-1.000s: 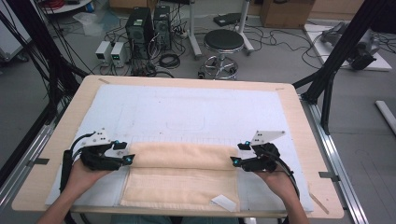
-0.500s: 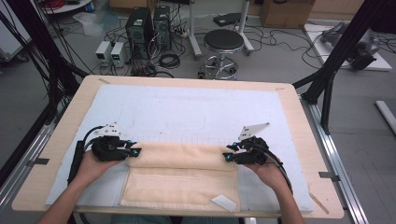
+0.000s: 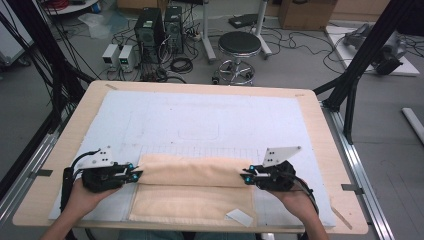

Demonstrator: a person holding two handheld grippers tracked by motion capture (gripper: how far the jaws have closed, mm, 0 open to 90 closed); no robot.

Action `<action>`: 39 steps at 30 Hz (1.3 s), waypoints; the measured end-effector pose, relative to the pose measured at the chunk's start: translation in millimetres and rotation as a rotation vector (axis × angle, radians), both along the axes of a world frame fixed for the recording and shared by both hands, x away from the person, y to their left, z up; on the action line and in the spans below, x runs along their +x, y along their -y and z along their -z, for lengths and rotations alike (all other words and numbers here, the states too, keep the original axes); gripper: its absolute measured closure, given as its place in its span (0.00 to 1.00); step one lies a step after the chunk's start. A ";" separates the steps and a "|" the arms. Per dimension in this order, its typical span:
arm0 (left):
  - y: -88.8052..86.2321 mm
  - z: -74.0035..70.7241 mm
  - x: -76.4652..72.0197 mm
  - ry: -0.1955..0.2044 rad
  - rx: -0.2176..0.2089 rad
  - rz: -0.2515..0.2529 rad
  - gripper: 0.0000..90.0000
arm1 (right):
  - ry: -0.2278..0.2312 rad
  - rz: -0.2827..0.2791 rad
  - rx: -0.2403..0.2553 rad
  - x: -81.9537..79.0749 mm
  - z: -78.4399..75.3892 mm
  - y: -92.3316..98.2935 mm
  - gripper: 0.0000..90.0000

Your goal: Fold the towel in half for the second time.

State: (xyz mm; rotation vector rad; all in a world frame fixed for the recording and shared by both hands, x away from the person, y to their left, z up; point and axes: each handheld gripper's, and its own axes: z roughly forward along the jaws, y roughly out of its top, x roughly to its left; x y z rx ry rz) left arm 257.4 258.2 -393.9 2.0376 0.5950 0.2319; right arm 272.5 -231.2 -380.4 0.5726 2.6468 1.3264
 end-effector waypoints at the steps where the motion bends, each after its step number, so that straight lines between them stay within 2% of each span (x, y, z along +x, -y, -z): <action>1: -0.4 -0.6 -4.8 0.007 0.006 0.005 0.92 | 0.003 -0.004 -0.001 -3.3 0.8 1.0 0.90; 9: -3.8 -0.3 -36.3 0.027 0.031 0.048 0.92 | 0.027 -0.040 -0.001 -34.2 -3.6 3.3 0.90; 11: -3.8 2.5 -41.4 0.016 0.038 0.063 0.91 | 0.029 -0.049 -0.005 -40.6 -3.9 2.7 0.90; 13: -4.4 5.6 -45.0 -0.002 0.045 0.076 0.82 | 0.026 -0.064 -0.005 -45.0 -2.1 2.8 0.84; 15: -8.0 8.0 -46.7 -0.024 0.046 0.076 0.71 | 0.005 -0.064 0.001 -48.8 1.8 5.1 0.71; 17: -11.1 7.8 -46.8 -0.024 0.037 0.067 0.67 | -0.014 -0.069 0.023 -50.3 3.7 9.4 0.69; 19: -12.8 6.8 -44.4 -0.024 0.033 0.050 0.64 | -0.008 -0.052 0.038 -50.3 2.8 13.6 0.66; 20: -13.1 6.4 -42.1 -0.021 0.031 0.048 0.63 | -0.004 -0.042 0.047 -48.9 1.9 15.3 0.64; 23: -9.7 6.3 -33.6 -0.021 0.024 0.021 0.62 | 0.019 0.009 0.018 -41.9 1.6 15.4 0.62; 26: -2.9 7.5 -22.8 -0.019 0.029 -0.006 0.60 | 0.021 0.071 -0.029 -25.0 6.9 12.8 0.58; 28: 2.3 8.7 -13.2 -0.018 0.032 -0.025 0.58 | 0.021 0.105 -0.035 -13.5 10.8 11.9 0.55; 30: 7.4 10.7 -0.3 -0.018 0.054 -0.053 0.56 | 0.006 0.125 -0.039 0.7 15.7 9.7 0.51; 33: 12.7 14.1 18.2 -0.028 0.068 -0.089 0.52 | 0.003 0.161 -0.067 17.6 23.2 5.1 0.45; 37: 16.2 18.1 41.7 -0.045 0.076 -0.151 0.48 | -0.028 0.185 -0.068 34.1 30.1 1.8 0.45; 39: 15.8 22.2 51.4 -0.068 0.064 -0.170 0.48 | -0.046 0.188 -0.061 41.6 31.9 1.5 0.51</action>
